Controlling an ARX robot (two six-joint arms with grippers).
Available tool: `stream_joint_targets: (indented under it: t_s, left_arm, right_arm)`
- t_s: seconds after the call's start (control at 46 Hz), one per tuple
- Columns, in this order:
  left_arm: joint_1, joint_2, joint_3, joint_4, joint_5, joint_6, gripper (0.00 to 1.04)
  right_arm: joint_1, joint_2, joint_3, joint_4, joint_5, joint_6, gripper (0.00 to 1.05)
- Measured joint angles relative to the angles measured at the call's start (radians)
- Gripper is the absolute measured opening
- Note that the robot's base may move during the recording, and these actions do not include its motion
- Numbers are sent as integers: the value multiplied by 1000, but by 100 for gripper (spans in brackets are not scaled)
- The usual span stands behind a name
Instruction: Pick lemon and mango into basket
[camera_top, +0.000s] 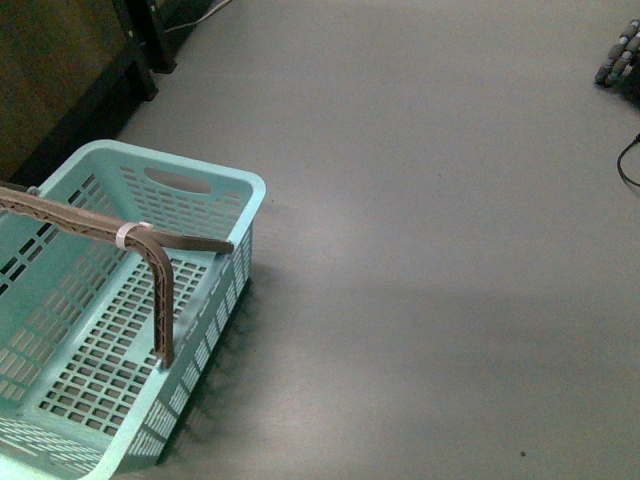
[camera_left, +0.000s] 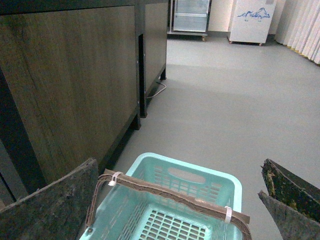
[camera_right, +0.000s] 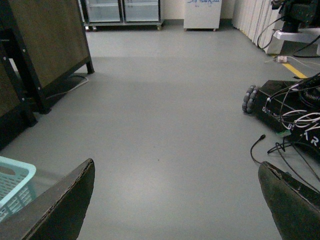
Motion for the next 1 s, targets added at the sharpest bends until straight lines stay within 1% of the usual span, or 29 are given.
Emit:
stream_joint_targets:
  t_s: [0.457,0.5,0.522,0.565,0.609,0.674,0.739,0.848,1.0]
  left_arm:
    - [0,2,1,-2,0,0,98]
    - [-12,70,58,-156,-2,-64,98]
    - [-26,146,111,-267,-13,-106,98]
    - [-48,267,183,-403,-13,-197,98]
    - [-54,323,208,-432,-2,-244,98]
    - [-48,396,237,-414,18,-313,98]
    - [-29,466,263,-354,27,-378,98]
    - [23,600,295,-225,45,-470,98]
    - [103,858,317,-22,80,-607,98]
  right_arm:
    - [0,0,0,0,0,0,96]
    - [0,0,0,0,0,0,96]
    - [0,0,0,0,0,0,96]
    - [0,0,0,0,-1,0,96]
    - [0,0,0,0,-1,0,96]
    - [0,0,0,0,0,0,96]
    - [0,0,0,0,0,0,96]
    - [0,0,0,0,0,0,96]
    - [0,0,0,0,0,0,96]
